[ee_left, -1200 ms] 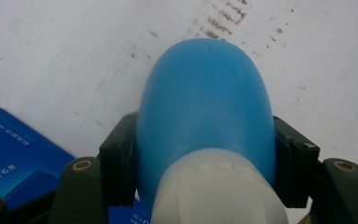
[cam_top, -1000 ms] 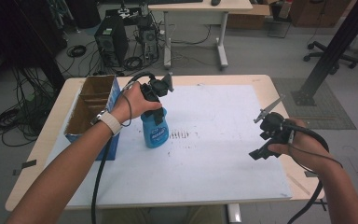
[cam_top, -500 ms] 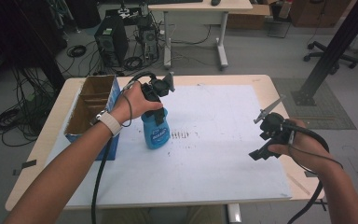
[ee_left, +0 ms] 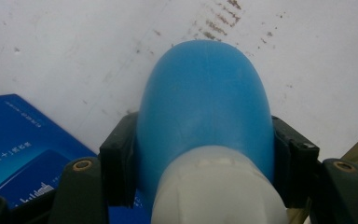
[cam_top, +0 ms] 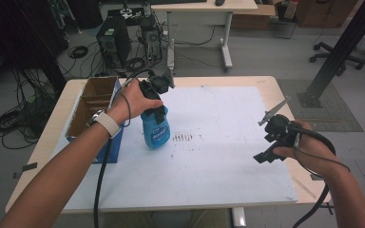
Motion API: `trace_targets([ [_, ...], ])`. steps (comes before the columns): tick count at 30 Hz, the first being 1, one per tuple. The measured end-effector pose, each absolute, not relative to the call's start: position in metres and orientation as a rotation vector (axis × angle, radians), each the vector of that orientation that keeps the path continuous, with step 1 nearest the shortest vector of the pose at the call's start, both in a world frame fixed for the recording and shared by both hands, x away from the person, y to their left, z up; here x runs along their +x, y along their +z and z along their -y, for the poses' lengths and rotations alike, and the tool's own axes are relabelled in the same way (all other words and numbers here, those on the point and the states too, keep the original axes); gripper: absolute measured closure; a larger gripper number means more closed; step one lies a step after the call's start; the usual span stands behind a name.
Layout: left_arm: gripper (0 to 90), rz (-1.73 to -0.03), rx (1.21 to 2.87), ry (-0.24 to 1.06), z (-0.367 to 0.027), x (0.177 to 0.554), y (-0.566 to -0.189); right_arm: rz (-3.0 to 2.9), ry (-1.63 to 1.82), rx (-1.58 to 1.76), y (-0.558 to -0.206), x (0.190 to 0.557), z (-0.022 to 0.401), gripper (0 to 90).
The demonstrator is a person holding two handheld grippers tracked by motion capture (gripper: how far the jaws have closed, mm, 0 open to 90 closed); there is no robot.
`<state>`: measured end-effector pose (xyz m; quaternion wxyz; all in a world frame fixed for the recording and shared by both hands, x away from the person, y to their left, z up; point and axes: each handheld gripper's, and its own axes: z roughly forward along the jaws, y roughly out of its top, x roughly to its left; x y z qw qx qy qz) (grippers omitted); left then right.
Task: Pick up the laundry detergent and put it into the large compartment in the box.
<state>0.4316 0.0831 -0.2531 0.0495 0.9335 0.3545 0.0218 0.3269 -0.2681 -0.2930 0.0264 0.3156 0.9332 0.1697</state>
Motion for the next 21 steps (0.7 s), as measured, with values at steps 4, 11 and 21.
trace_targets([
  [4, 37.4, -1.095, 2.837, 0.072, -0.084, 0.430, -0.248, -2.884, 0.527, 0.974, -0.293, 0.327, 0.268, 12.6],
  [11, 37.4, -1.122, 2.823, 0.076, -0.086, 0.427, -0.238, -2.884, 0.530, 0.972, -0.292, 0.327, 0.268, 12.6],
  [21, 37.4, -1.170, 2.797, 0.083, -0.086, 0.422, -0.218, -2.887, 0.524, 0.960, -0.292, 0.327, 0.266, 12.6],
])
